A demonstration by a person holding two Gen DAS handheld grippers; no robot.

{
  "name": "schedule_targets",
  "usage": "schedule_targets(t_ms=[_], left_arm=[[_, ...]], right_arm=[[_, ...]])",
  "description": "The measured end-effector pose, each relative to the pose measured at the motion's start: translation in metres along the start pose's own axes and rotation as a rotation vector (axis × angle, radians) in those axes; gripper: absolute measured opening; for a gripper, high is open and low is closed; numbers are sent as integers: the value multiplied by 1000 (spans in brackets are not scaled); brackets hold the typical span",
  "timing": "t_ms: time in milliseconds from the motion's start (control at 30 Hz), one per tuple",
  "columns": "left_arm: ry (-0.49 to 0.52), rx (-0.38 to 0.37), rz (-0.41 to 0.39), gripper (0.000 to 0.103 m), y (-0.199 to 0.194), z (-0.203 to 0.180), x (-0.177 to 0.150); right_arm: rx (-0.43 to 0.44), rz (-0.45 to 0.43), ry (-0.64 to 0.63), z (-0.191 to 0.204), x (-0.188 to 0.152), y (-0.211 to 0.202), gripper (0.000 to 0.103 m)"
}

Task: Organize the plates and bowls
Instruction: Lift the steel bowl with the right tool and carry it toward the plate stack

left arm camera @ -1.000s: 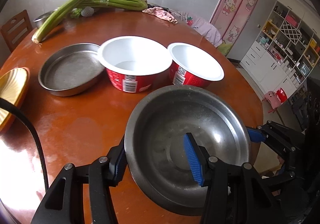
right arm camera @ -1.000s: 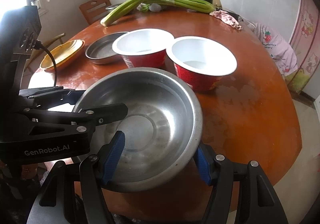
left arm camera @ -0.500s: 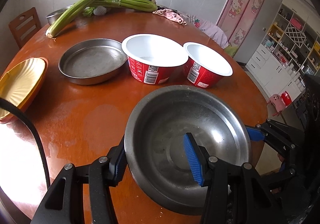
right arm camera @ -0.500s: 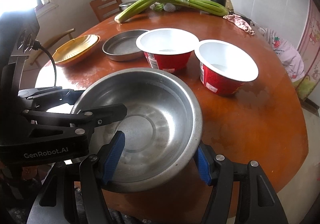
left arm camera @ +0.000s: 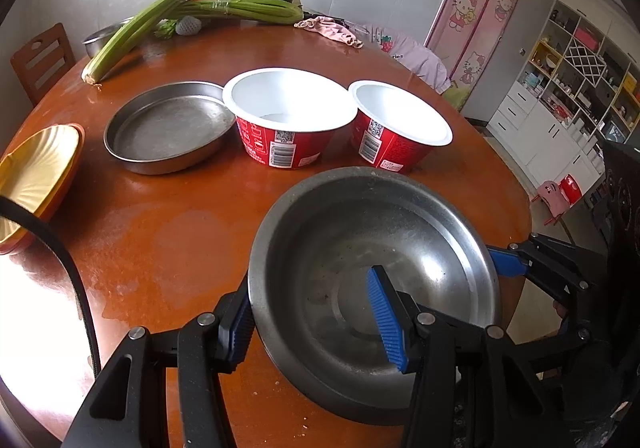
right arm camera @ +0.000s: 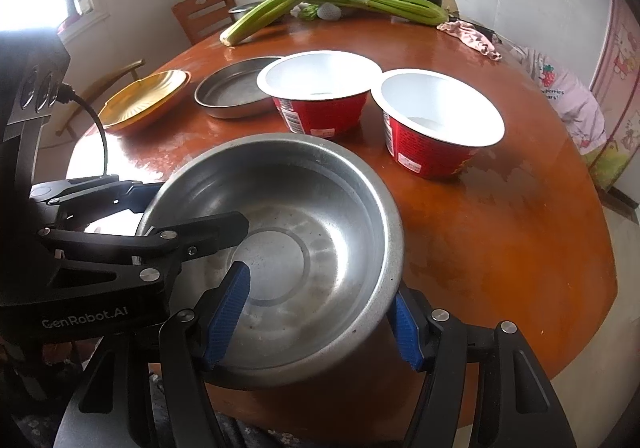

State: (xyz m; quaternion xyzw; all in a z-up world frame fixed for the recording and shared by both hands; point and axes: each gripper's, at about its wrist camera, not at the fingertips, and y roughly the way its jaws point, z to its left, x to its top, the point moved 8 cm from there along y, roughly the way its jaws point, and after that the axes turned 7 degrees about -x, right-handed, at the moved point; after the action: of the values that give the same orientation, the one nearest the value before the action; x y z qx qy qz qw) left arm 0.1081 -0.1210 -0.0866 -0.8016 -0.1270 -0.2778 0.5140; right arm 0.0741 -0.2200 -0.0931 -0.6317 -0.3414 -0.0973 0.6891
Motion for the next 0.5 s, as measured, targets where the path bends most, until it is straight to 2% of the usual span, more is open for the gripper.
schedule_targets(t_ms=[233, 500], left_arm=[[-36, 27, -11, 53, -4, 13, -1], [-27, 38, -7, 53, -4, 13, -1]], right_arm=[[24, 0, -31, 13, -1, 2, 68], [36, -1, -45, 15, -1, 2, 68]])
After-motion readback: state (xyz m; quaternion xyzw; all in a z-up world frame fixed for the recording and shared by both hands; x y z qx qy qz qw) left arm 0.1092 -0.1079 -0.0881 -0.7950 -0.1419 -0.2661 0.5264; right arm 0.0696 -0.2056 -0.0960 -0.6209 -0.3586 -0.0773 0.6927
